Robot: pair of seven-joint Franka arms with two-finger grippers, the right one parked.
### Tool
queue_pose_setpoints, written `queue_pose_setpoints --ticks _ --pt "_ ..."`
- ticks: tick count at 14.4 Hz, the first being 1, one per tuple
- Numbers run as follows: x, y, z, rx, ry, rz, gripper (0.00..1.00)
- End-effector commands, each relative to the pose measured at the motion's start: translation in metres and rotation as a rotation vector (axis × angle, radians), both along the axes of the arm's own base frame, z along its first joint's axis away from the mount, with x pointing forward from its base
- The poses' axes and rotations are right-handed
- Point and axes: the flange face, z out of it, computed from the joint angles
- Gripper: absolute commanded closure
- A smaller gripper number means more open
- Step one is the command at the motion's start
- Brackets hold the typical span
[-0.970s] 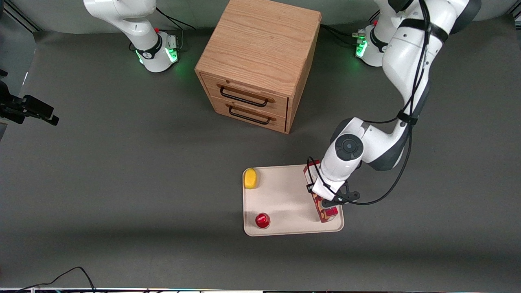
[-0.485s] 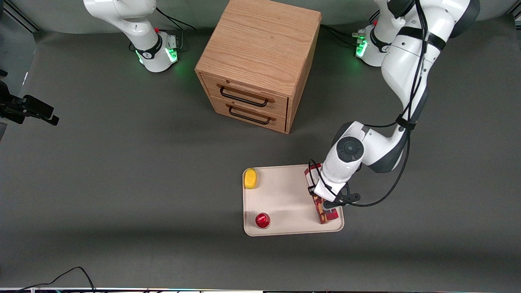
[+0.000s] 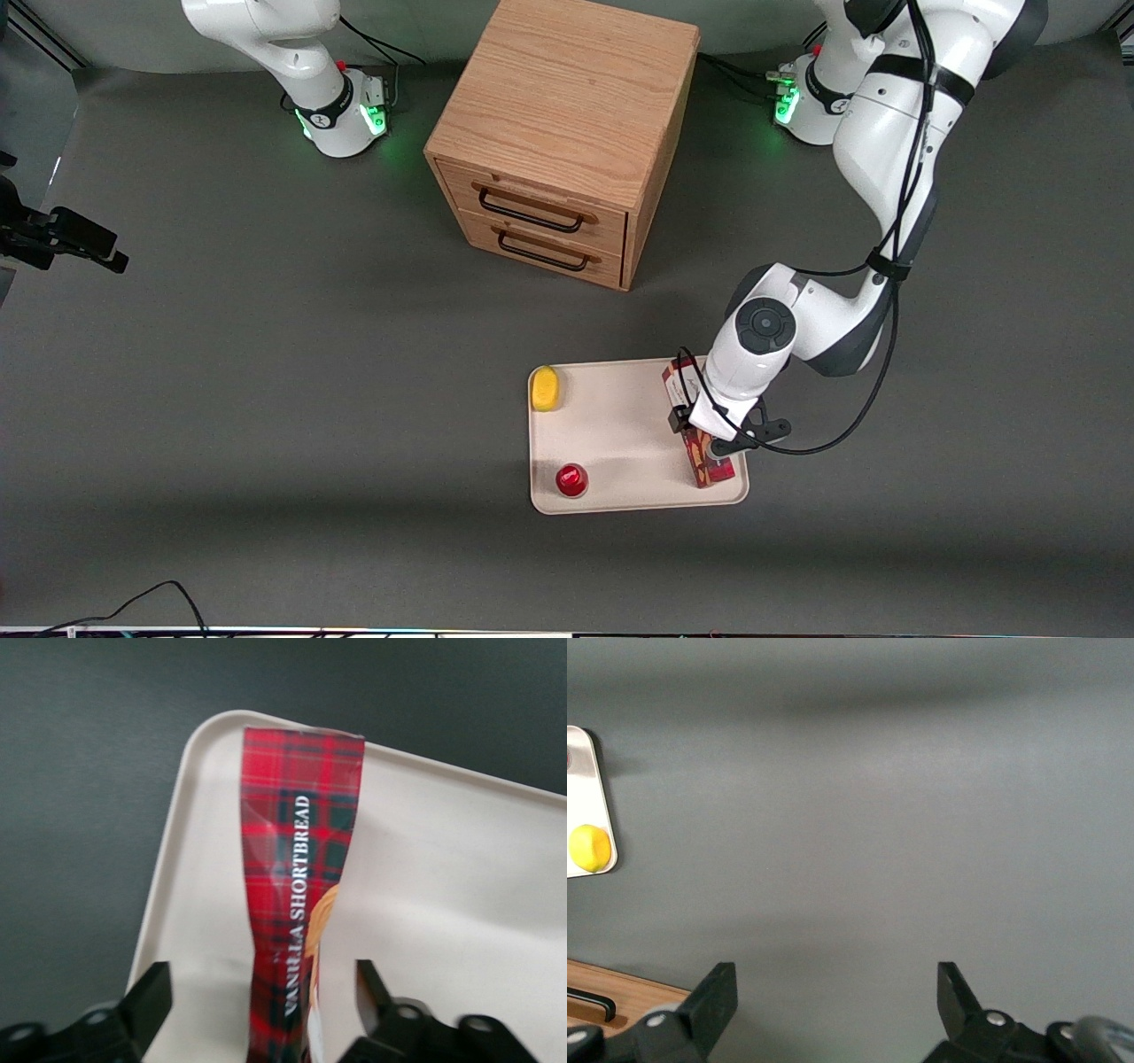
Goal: Place red cookie box on tray
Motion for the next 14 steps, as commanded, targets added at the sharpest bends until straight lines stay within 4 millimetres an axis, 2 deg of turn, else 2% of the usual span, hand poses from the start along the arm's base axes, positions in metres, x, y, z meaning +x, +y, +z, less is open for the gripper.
queue_pose_setpoints --ticks 1,4,6,8,11,14 --pt "-0.008 -0.002 0.053 0.048 0.039 0.024 0.00" --pt "-0.011 0.004 0.116 0.058 0.140 0.024 0.00" --pt "-0.018 0.026 0.168 0.028 0.210 -0.029 0.00" --pt "-0.026 0.067 0.210 0.055 0.241 -0.106 0.00" --pt "-0.047 0.119 0.255 0.113 0.276 -0.159 0.00" --pt "-0.072 0.204 0.289 0.087 0.274 -0.226 0.00"
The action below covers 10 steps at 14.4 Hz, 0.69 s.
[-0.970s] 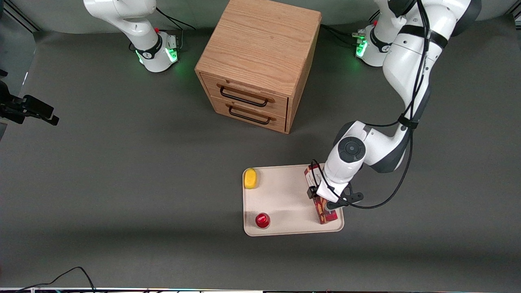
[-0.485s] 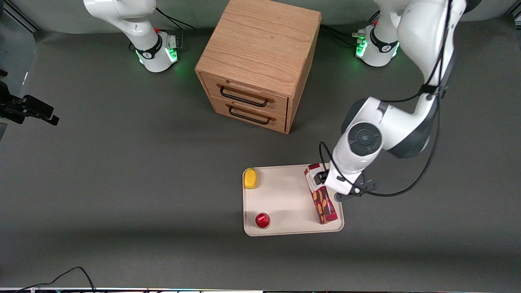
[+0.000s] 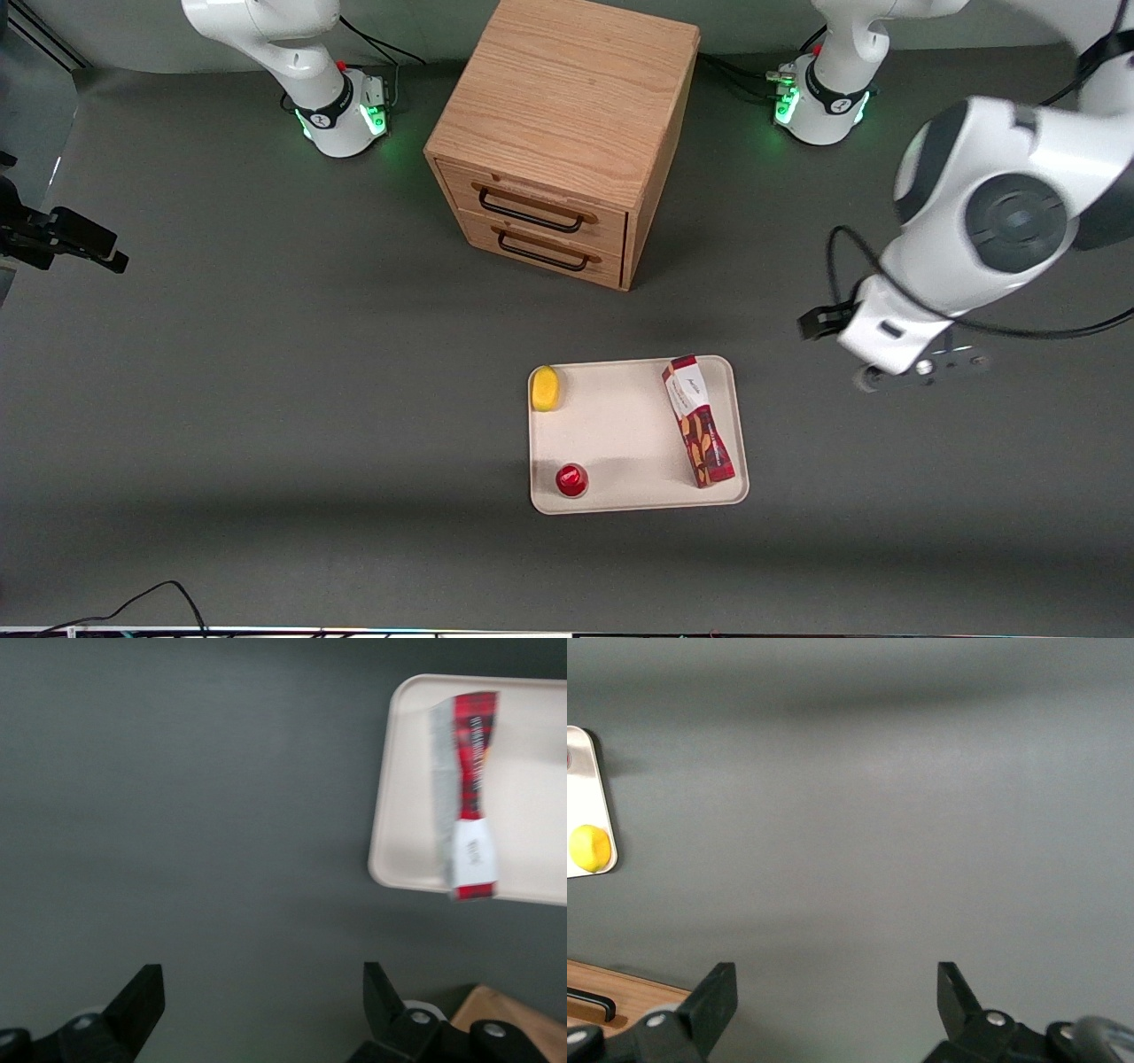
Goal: Place red cookie box on tray
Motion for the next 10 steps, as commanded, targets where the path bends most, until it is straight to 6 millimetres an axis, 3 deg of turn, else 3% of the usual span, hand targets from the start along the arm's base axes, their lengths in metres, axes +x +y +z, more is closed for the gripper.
queue_pose_setpoints --ticks 1,4,7,10 --pt "-0.039 0.080 0.024 -0.060 0.011 -0.057 0.00" --pt "-0.075 0.139 0.041 -0.083 0.001 -0.120 0.00" --pt "-0.102 0.163 0.076 -0.073 -0.019 -0.175 0.00" --pt "-0.103 0.170 0.113 -0.073 -0.048 -0.177 0.00"
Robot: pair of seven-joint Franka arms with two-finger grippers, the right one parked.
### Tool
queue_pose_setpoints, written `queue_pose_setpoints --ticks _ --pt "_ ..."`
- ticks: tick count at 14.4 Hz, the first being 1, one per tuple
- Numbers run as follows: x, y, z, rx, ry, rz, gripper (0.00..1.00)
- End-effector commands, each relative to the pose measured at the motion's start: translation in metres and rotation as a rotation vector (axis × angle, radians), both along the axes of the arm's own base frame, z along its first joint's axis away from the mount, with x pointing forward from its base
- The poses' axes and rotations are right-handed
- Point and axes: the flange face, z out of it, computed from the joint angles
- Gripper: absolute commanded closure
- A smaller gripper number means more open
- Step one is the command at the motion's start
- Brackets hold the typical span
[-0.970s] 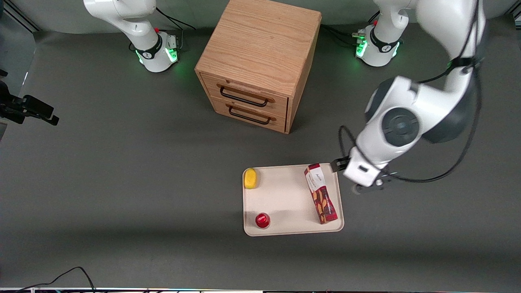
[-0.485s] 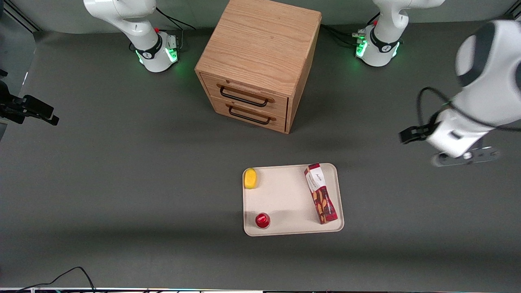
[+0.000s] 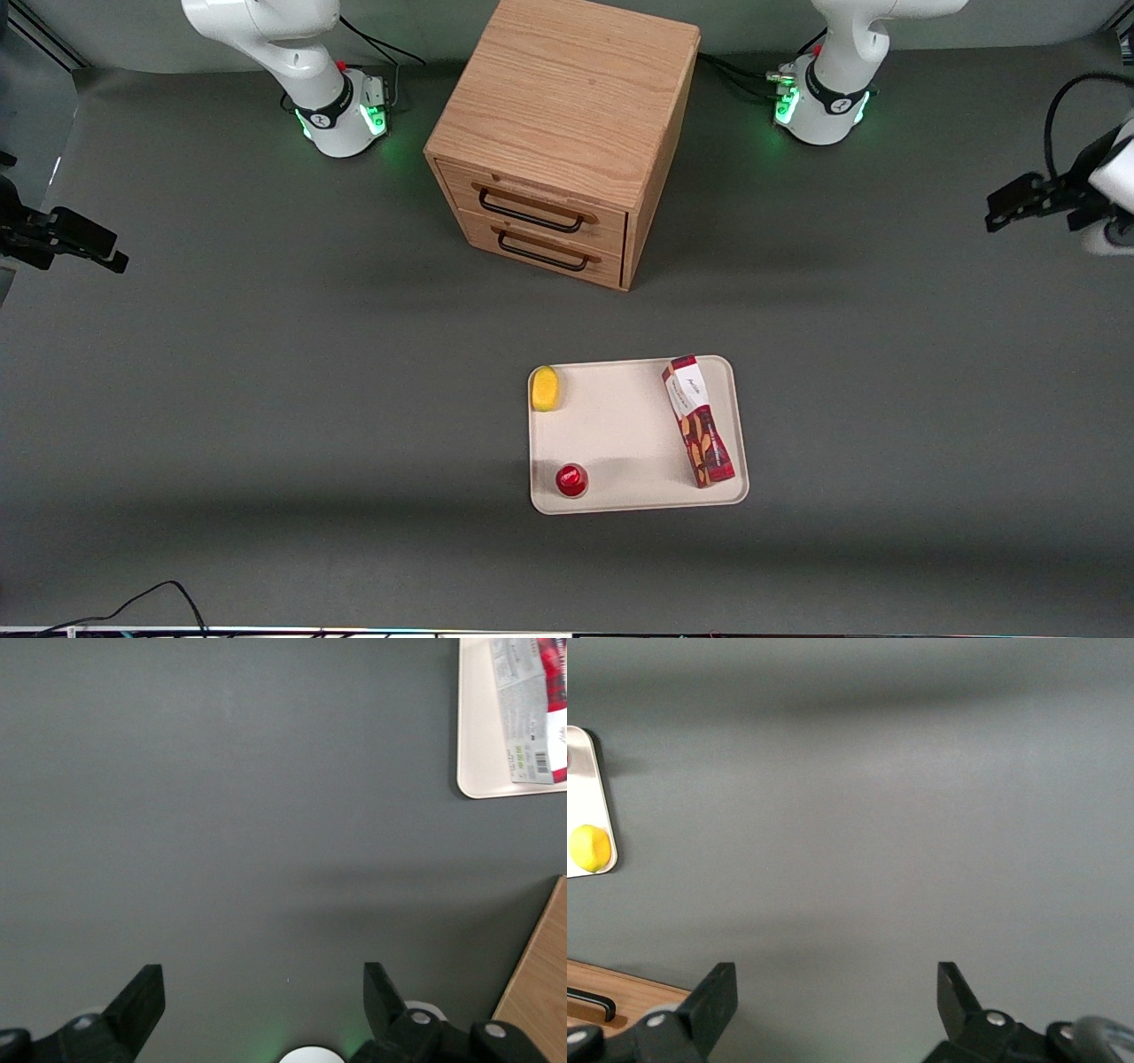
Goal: Place red cookie box on tray
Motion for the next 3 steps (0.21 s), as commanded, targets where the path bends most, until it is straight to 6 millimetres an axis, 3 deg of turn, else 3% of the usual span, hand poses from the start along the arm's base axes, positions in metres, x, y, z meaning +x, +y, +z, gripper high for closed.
queue_pose_setpoints --ticks 1,3 --pt "-0.0019 -0.0009 0.0239 0.005 -0.020 -0.020 0.00" --pt "-0.0009 -0.0031 0.0273 0.008 -0.027 -0.014 0.00"
